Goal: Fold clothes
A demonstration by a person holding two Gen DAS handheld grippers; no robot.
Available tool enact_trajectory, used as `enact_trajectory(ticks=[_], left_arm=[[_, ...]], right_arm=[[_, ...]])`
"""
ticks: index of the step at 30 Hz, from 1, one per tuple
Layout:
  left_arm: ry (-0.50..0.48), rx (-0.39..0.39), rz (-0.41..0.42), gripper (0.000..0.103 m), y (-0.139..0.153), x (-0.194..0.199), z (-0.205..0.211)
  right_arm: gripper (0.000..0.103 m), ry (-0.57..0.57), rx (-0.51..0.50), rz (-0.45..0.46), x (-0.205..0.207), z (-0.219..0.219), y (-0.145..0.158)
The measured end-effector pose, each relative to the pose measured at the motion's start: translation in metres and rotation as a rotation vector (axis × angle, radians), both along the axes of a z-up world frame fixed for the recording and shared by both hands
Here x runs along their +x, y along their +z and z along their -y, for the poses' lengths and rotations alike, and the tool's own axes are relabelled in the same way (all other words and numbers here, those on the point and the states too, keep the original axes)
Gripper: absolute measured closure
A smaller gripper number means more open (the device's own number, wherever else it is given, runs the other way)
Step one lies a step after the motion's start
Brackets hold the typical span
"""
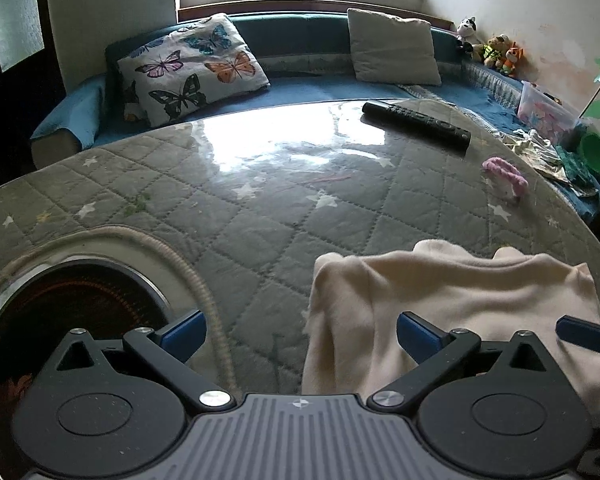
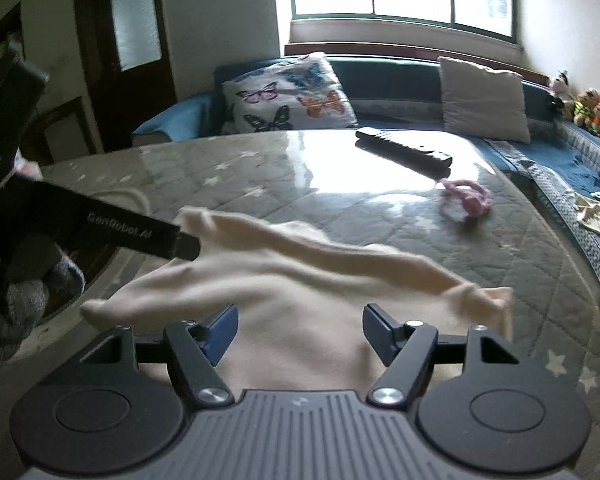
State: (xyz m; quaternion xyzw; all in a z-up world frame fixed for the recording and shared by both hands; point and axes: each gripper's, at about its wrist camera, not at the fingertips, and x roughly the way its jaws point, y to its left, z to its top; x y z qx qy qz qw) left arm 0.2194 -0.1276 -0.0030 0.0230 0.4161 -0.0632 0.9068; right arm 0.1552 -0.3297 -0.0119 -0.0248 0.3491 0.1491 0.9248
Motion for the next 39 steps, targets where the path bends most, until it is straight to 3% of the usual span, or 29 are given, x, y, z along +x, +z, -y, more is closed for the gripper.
enact_trajectory(ticks=[6, 13, 22, 25, 39], left_arm=[[0.019, 0.018, -0.001, 0.000, -0.006, -0.001, -0.008], [0.053, 0.062, 0.022, 0.000, -0.009, -0.001, -0.016], [0.040, 0.042, 0.037, 0.000, -0.004, -0.017, -0.018], [0.040, 0.039, 0.041, 0.000, -0.003, -0.024, -0.018], [-0.002, 0.009, 0.078, 0.000, 0.006, -0.062, -0.014]], right_arm=[[0.025, 0.044, -0.084, 0.026, -0.019, -0.019, -0.009], [0.023, 0.081, -0.162, 0.056, -0.042, -0.023, -0.010], [0.019, 0.040, -0.115, 0.057, -0.048, -0.012, -0.003], [0.012, 0.011, -0.101, 0.059, -0.050, -0.008, -0.002], [0.000, -0.081, -0.072, 0.089, -0.066, 0.005, 0.007]])
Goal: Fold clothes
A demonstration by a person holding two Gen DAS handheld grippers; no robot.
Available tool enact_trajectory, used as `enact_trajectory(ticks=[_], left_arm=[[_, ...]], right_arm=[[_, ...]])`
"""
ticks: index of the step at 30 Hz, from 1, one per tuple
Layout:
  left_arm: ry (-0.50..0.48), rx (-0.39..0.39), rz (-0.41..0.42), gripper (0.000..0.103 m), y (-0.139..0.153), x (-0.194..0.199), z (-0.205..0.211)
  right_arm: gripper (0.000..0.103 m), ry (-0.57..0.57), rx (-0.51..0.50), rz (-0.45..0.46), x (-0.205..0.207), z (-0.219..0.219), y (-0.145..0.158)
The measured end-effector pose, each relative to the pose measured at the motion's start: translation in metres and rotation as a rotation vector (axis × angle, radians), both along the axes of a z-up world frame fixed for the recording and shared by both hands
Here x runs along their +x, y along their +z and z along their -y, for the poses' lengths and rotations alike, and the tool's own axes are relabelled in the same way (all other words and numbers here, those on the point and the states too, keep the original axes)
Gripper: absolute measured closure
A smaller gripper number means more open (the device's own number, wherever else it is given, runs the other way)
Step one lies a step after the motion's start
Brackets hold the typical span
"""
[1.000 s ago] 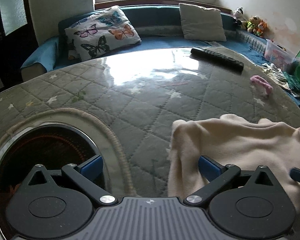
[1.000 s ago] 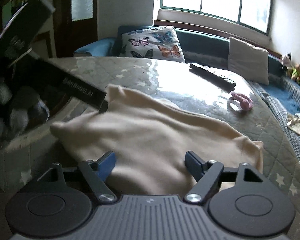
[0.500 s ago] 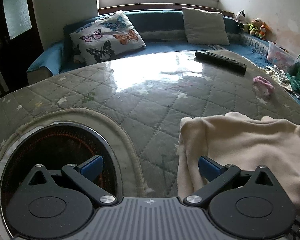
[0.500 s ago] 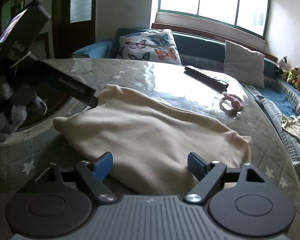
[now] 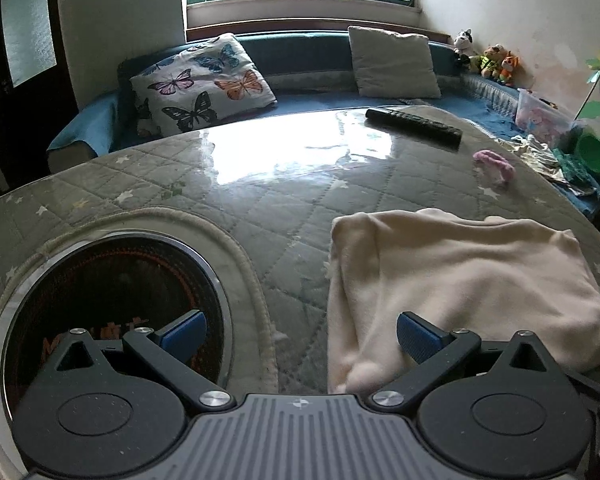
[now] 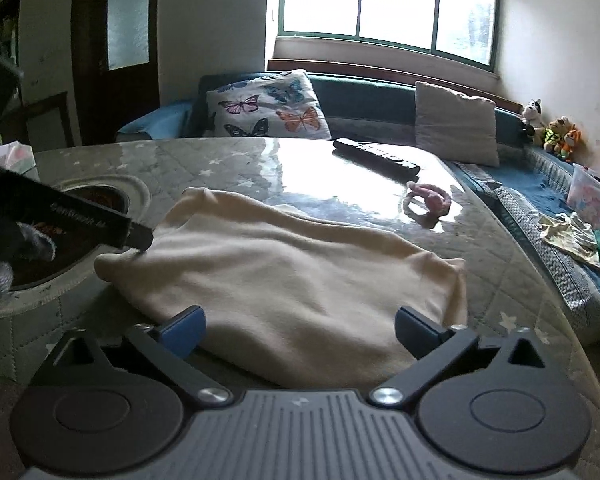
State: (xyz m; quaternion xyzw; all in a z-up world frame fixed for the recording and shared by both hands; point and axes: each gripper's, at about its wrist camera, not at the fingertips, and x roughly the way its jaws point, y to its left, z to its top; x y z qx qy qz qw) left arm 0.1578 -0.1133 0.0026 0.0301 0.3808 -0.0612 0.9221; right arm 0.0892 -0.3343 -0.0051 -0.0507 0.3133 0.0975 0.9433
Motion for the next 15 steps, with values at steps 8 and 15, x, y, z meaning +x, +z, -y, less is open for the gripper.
enact_trajectory(ticks=[8, 15], left_arm=[[-0.033, -0.020, 0.017, 0.000, 0.005, -0.019, 0.003], [-0.039, -0.023, 0.016, 0.000, 0.005, -0.034, 0.004]], right_arm=[[0.000, -0.032, 0.012, 0.005, -0.010, 0.000, 0.000], [0.000, -0.051, 0.029, 0.008, -0.017, 0.000, 0.002]])
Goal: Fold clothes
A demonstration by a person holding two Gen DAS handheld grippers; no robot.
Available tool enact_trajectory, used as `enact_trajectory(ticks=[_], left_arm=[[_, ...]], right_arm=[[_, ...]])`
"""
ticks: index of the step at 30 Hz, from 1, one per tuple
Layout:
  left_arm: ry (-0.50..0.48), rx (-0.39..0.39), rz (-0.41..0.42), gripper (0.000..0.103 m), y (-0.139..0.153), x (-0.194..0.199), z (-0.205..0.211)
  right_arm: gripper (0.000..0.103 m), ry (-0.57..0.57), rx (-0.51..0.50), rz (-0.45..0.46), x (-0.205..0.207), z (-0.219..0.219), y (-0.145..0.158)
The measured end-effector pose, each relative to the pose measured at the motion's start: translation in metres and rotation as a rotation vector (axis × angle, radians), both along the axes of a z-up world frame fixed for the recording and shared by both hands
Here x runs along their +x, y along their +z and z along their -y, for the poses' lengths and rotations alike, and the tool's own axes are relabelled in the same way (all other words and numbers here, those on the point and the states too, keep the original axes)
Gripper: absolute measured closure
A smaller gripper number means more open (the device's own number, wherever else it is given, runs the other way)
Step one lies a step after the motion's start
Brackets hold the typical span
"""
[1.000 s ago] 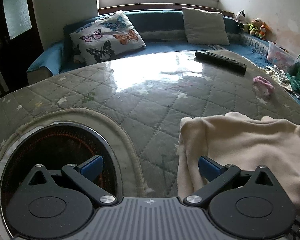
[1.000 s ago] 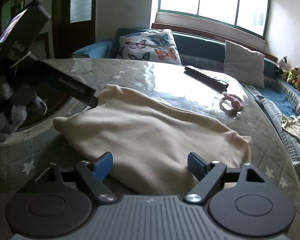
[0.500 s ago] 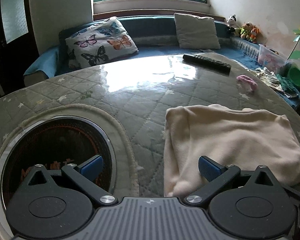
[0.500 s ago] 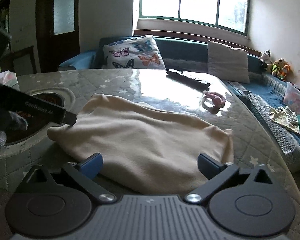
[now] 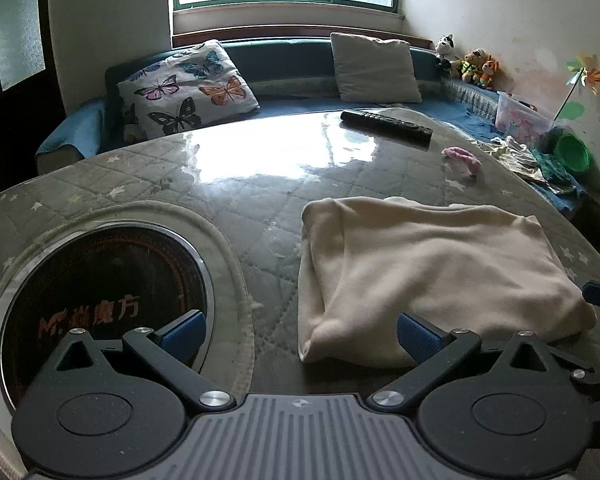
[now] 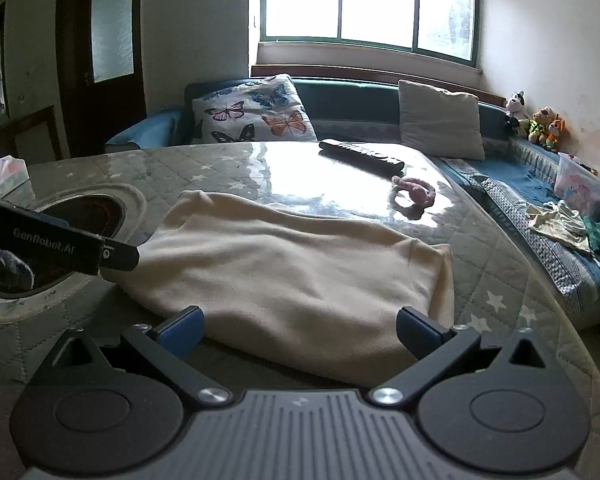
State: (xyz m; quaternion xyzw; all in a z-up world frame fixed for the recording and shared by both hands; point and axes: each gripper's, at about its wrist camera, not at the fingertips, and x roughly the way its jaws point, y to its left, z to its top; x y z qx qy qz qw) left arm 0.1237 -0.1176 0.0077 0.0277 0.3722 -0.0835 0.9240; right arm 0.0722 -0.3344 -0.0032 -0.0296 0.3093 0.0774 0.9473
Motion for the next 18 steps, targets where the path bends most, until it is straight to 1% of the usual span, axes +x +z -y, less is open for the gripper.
enact_trajectory(ticks=[18], left_arm=[[-0.021, 0.019, 0.031, 0.000, 0.001, -0.034, -0.001]], right_arm=[[0.000, -0.044, 0.019, -0.001, -0.018, -0.002, 0.000]])
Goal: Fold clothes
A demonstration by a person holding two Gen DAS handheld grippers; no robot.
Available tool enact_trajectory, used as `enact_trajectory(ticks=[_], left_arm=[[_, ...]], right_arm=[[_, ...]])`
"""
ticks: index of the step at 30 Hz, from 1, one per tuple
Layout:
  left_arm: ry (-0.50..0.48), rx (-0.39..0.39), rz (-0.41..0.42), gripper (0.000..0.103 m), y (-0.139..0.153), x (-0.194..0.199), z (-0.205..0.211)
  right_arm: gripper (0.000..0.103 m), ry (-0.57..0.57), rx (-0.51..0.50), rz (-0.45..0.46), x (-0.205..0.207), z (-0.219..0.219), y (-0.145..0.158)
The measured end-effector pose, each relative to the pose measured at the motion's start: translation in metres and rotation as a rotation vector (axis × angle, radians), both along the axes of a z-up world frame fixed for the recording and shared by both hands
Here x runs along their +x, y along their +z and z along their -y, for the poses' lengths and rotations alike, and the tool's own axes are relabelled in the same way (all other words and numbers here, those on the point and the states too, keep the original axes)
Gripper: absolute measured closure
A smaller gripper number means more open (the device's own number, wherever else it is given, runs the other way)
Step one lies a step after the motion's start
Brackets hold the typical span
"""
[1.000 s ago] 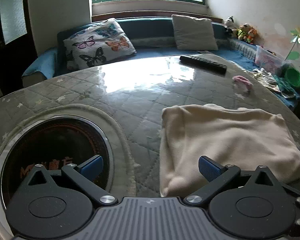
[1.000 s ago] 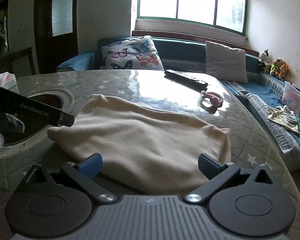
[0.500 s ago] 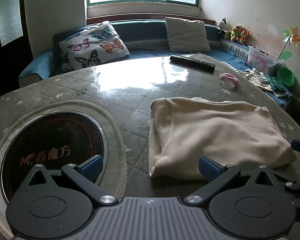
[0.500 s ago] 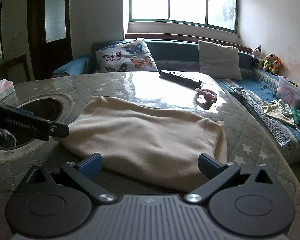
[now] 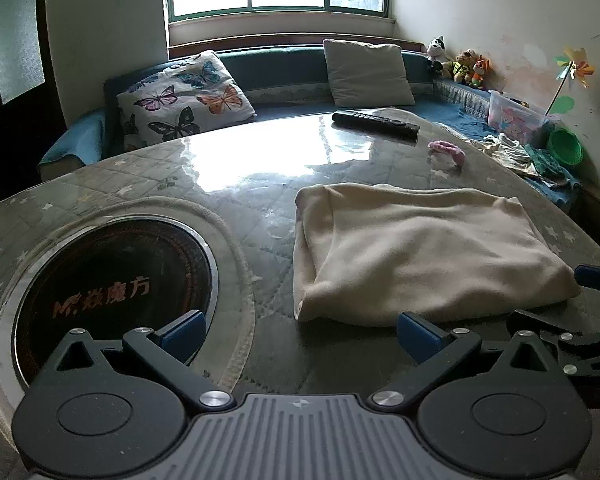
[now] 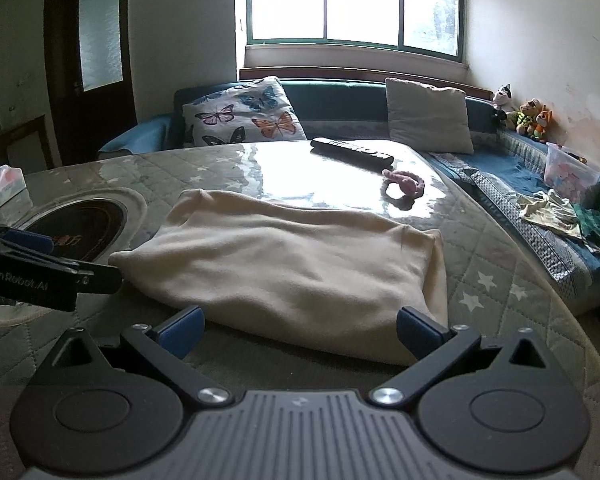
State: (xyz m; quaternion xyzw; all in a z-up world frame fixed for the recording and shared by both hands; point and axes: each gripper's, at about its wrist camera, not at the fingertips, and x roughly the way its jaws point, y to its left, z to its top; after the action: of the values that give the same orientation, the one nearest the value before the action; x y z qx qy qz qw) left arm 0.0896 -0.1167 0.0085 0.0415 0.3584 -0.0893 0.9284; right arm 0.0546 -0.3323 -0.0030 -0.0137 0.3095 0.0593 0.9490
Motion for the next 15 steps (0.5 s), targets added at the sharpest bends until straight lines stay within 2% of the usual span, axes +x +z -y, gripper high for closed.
enact_trajectory(ticks=[15], left_arm=[[-0.010, 0.000, -0.018, 0.000, -0.009, -0.016, -0.001]], right_arm=[[0.000, -0.029, 0.005, -0.023, -0.006, -0.005, -0.007]])
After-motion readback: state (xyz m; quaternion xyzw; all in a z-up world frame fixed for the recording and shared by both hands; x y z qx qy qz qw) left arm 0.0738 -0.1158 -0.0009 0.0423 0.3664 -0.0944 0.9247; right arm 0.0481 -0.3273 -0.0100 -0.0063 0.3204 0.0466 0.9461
